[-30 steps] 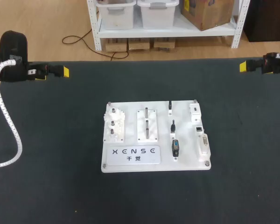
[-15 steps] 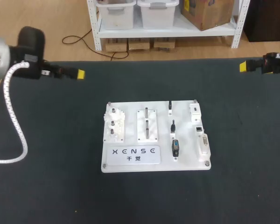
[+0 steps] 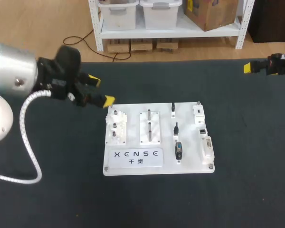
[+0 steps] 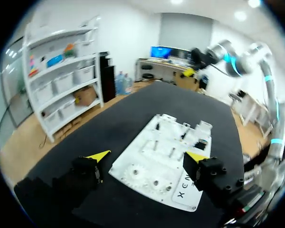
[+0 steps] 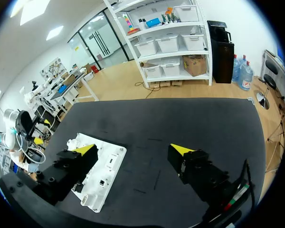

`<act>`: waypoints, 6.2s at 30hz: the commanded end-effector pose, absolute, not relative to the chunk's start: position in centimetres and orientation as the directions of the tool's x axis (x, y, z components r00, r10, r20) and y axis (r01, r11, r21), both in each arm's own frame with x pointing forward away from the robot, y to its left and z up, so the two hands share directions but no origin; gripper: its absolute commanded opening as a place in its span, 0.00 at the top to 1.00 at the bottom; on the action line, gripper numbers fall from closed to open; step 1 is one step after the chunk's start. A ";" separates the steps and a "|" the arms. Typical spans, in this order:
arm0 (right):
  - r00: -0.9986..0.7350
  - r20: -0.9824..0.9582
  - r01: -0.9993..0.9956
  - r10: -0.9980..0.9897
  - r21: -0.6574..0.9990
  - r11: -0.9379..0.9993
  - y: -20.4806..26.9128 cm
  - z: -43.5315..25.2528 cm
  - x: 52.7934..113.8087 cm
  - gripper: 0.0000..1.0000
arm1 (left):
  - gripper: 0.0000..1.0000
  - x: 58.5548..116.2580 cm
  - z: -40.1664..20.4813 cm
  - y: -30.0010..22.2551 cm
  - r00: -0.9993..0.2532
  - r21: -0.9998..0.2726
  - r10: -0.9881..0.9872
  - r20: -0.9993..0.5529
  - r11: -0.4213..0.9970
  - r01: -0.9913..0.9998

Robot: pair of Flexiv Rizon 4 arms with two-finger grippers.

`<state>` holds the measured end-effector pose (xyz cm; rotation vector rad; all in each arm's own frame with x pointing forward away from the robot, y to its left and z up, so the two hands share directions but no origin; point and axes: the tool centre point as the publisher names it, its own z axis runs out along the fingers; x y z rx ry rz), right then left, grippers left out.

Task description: Insert the Ethernet cable into its matching sockets.

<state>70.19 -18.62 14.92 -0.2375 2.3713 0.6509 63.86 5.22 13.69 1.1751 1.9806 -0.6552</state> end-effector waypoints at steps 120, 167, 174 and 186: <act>-0.987 -0.046 -0.154 -0.152 0.052 0.987 2.6 2.5 61.1 0.62 | 0.00 59.1 8.3 1.0 -0.049 -0.006 0.481 -0.875 0.091 0.996; -0.998 -0.027 -0.061 -0.061 0.031 0.998 -4.1 4.3 61.5 1.00 | 0.00 59.1 8.3 1.0 -0.049 -0.006 0.481 -0.875 0.091 0.996; -0.998 -0.016 -0.060 -0.060 0.025 0.998 -4.6 3.8 61.6 1.00 | 0.00 59.1 8.3 1.0 -0.049 -0.006 0.481 -0.875 0.091 0.996; -0.998 -0.005 -0.067 -0.067 0.023 0.997 -4.9 3.3 61.8 1.00 | 0.00 59.1 8.3 1.0 -0.049 -0.006 0.481 -0.875 0.091 0.996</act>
